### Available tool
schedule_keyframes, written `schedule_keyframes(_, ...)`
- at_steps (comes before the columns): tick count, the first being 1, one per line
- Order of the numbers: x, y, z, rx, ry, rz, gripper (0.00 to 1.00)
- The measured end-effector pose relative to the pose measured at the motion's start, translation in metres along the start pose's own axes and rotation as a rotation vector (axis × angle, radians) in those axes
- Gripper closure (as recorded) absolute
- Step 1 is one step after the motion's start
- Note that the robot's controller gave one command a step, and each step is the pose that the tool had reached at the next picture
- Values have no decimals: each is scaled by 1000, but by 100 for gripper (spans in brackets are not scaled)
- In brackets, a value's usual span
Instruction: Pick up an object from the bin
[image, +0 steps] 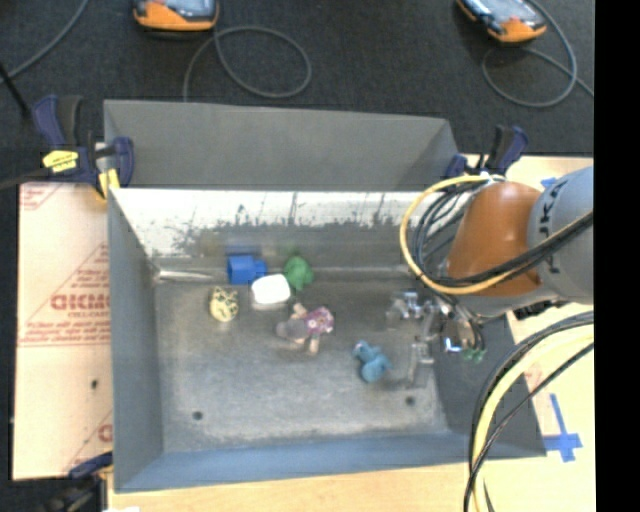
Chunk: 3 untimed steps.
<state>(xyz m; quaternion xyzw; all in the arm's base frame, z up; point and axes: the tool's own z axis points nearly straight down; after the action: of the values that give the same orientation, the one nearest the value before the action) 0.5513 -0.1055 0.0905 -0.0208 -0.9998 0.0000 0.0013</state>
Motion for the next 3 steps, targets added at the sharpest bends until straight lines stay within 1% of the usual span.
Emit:
schedule_keyframes(1,1,23,-26,1,-12,174,0)
schedule_keyframes(2,16,43,-1,1,-8,86,0)
schedule_keyframes(3,24,58,20,4,-15,-104,100)
